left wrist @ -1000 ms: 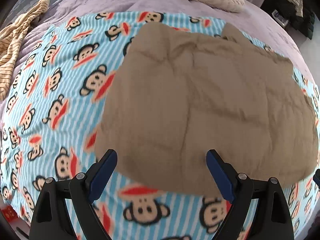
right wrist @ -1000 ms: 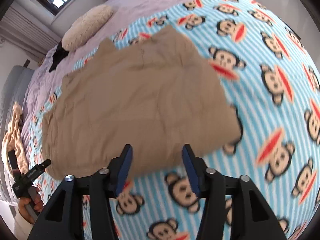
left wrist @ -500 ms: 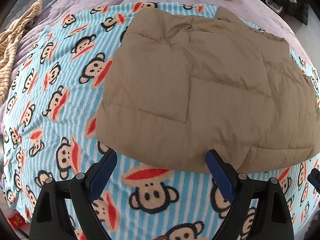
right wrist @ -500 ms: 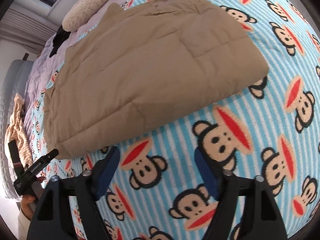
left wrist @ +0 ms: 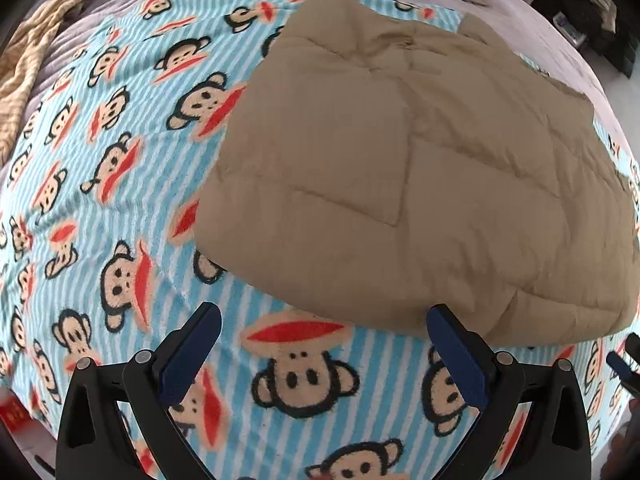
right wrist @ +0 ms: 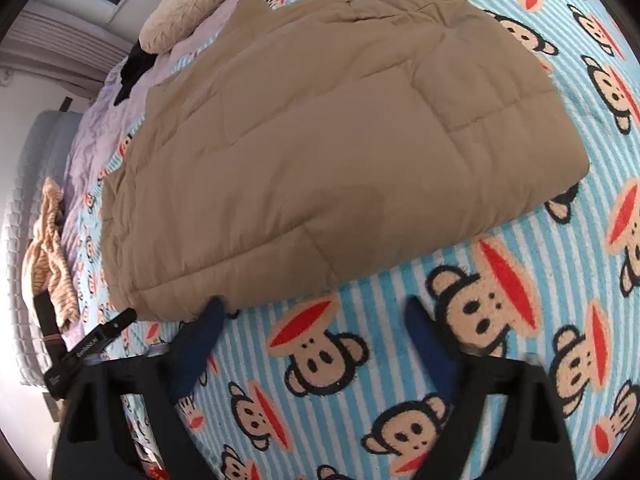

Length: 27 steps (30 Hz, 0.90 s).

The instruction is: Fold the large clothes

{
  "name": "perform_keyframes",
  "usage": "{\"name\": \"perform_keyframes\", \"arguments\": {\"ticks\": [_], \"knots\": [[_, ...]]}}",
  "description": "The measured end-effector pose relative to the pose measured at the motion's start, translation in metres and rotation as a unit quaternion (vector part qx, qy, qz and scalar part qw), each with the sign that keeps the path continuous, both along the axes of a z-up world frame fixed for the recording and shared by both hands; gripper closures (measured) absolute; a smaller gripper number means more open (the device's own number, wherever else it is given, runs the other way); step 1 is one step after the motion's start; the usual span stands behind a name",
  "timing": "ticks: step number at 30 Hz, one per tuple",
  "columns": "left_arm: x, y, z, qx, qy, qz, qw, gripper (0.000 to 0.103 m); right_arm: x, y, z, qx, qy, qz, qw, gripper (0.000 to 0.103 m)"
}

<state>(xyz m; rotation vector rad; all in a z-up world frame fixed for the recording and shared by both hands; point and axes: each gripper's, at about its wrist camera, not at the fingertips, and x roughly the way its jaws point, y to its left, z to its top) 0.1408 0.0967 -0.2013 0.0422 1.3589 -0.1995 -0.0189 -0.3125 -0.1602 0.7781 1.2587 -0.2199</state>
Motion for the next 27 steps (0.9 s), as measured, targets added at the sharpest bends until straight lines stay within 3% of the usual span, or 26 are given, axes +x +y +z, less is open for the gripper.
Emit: {"name": "perform_keyframes", "arguments": {"ticks": [2, 5, 9, 12, 15, 18, 27], "knots": [[0.001, 0.004, -0.002, -0.015, 0.008, 0.008, 0.9998, 0.000, -0.005, -0.011, -0.001, 0.022, -0.016, -0.020, 0.999, 0.000], [0.002, 0.011, -0.008, -0.079, 0.033, 0.013, 0.9962, 0.000, -0.013, -0.031, -0.006, 0.063, -0.037, -0.073, 0.995, 0.000], [0.003, 0.032, -0.012, -0.205, 0.052, 0.062, 0.9755, 0.000, -0.020, -0.050, -0.020, 0.148, -0.059, -0.131, 0.979, 0.000], [0.003, 0.047, -0.017, -0.259, 0.056, 0.094, 0.9595, 0.000, -0.024, -0.058, -0.030, 0.189, -0.074, -0.162, 0.966, 0.000], [0.003, 0.050, -0.029, -0.276, 0.070, 0.103, 0.9532, 0.000, -0.026, -0.062, -0.038, 0.206, -0.085, -0.178, 0.959, 0.000], [0.009, 0.042, -0.043, -0.270, 0.082, 0.095, 0.9546, 0.000, -0.025, -0.065, -0.047, 0.215, -0.095, -0.195, 0.952, 0.000], [0.038, 0.031, -0.065, -0.300, 0.050, 0.144, 0.9417, 0.000, -0.010, -0.076, -0.078, 0.264, -0.134, -0.229, 0.927, 0.000]]}}
